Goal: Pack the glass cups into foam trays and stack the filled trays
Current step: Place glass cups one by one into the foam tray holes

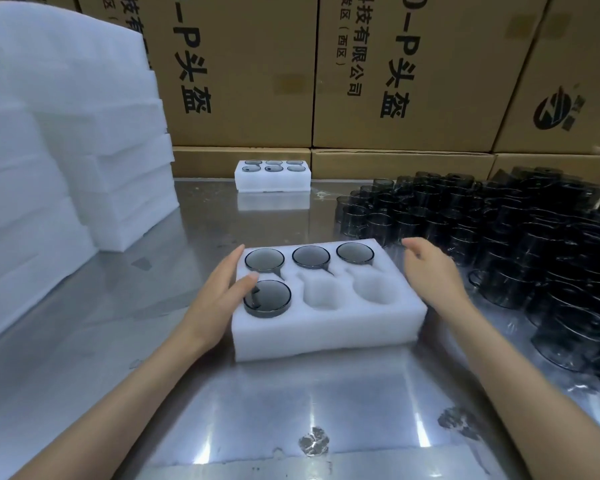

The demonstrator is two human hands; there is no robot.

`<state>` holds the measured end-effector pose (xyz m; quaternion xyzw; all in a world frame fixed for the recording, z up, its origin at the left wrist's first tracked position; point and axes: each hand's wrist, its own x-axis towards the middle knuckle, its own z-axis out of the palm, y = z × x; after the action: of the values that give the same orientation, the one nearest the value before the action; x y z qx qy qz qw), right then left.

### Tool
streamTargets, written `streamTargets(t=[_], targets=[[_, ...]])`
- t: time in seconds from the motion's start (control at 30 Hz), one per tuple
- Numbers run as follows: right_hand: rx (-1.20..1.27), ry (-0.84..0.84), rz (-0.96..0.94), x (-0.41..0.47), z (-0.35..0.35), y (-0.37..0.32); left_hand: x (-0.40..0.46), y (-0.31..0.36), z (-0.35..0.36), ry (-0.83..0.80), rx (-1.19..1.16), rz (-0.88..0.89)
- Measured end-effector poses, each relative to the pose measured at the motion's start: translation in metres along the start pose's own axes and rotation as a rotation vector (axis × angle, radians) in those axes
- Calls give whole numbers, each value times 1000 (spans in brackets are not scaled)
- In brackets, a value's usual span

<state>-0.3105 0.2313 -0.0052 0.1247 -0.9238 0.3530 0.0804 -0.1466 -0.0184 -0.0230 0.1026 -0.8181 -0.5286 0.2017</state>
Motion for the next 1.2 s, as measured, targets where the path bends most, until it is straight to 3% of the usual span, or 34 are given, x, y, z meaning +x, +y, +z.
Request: streamTargets(t=[0.13,0.27,0.4,0.57,0.77,0.97,1.03,1.13,1.2], targets=[[-110,-5,-52,25,11,29,11,-2,3,1,-69,-46],[-336,-37,-158,45,23,26,20,-4,3,22,-92,-46],[-383,24,-208,56,29,20,24,-7,4,36,-113,-45],[-271,177,-318,48,28,14,26,-11,2,32,-133,-38],[-215,119,-395,34,27,21,24,-8,-1,24,-131,-37],[389,431,-185,8,11,6,20,-7,-2,17,-105,-41],[486,485,-217,-5,0,-8,20,-6,-2,17,-99,-39],[475,476,-394,-30,-11,-32,19,-6,-1,29,-86,-33],[456,360,-462,-47,-9,-46,19,-6,-1,39,-72,-28]])
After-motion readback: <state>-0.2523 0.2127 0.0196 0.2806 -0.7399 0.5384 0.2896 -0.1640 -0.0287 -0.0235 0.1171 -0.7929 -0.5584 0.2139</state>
